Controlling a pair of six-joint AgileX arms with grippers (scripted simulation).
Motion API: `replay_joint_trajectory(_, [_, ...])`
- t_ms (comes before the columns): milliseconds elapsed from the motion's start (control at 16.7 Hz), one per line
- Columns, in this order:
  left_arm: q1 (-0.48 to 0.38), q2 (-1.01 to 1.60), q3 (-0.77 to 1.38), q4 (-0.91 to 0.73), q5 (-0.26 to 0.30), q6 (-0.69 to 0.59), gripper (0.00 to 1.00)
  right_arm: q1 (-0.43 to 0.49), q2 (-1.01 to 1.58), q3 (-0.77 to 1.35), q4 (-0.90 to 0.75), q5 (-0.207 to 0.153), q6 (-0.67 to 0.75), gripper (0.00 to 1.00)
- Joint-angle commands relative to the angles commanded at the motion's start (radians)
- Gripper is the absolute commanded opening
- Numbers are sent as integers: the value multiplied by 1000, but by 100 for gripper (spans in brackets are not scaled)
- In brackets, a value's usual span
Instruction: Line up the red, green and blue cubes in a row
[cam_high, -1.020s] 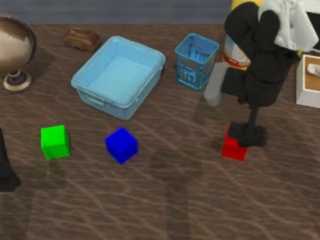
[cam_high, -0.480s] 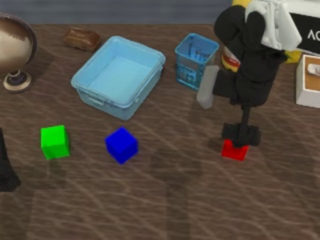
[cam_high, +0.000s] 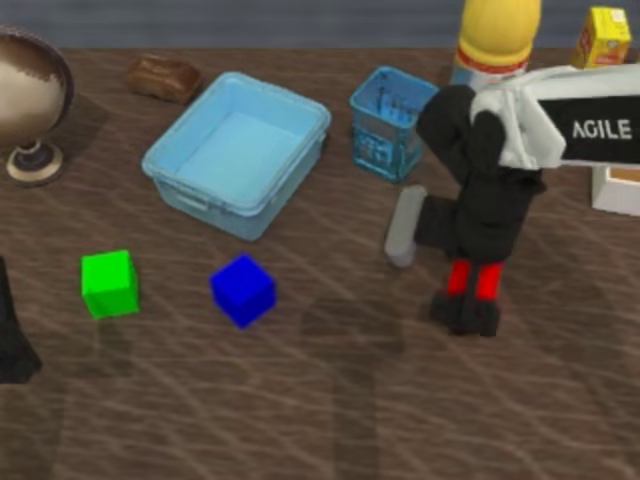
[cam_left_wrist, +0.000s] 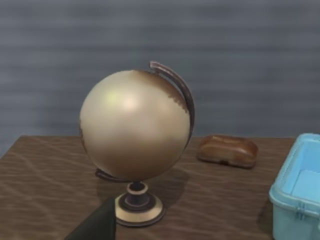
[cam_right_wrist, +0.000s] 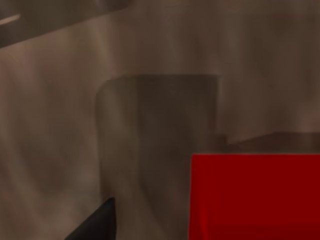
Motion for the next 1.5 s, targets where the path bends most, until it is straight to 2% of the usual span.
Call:
replay_joint_trajectory(300, [0,0,0,0,0,0,100,1,13,-14,22,0,0,100])
replay_joint_trajectory(1080, [0,0,0,0,0,0,100,1,13,-14,22,0,0,2])
replay_joint_trajectory(1500, [0,0,0,0,0,0,100,1,13,-14,22,0,0,0])
